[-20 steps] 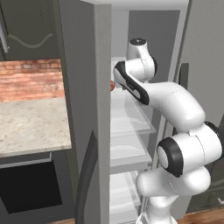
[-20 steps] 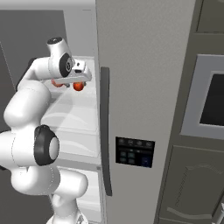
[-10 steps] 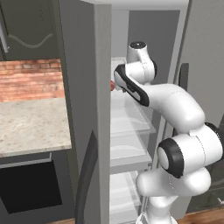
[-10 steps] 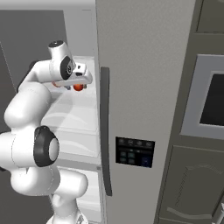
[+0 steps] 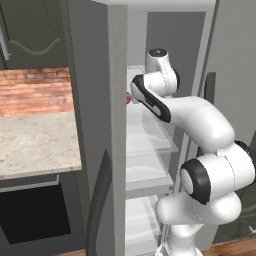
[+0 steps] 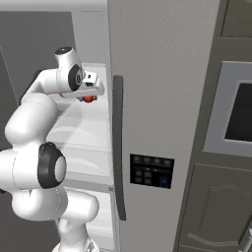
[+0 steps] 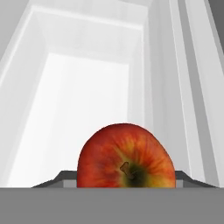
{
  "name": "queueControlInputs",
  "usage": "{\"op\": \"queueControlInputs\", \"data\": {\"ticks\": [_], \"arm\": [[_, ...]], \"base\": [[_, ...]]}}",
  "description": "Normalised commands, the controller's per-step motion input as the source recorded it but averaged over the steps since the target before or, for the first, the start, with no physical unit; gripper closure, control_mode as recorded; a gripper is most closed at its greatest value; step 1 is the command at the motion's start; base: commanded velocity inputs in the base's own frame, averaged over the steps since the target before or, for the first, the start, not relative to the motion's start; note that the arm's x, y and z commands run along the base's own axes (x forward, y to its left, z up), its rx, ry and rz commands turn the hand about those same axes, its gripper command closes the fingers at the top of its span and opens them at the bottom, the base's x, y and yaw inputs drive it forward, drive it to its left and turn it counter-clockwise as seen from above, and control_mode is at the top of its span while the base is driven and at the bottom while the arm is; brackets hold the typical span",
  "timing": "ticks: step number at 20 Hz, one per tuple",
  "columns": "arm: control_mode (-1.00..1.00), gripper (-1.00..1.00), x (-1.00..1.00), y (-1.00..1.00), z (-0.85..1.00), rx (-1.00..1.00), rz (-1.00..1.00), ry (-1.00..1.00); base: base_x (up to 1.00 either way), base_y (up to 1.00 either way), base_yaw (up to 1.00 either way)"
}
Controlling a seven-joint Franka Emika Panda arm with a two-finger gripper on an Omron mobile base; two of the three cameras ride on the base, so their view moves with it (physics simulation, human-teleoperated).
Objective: Pick the peach and apple from the fridge and place them inside the tupperware on the counter.
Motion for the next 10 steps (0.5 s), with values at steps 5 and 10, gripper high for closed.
{"op": "queueControlInputs", "data": {"ticks": [5,10], "arm": [[-1.00,1.00,-0.48,0.00,-0.01,0.07,0.00,-0.17],[-1.00,1.00,-0.95,0.00,0.06,0.03,0.00,-0.34]], "base": [[0.00,0.00,0.00],[0.00,0.00,0.00]]}}
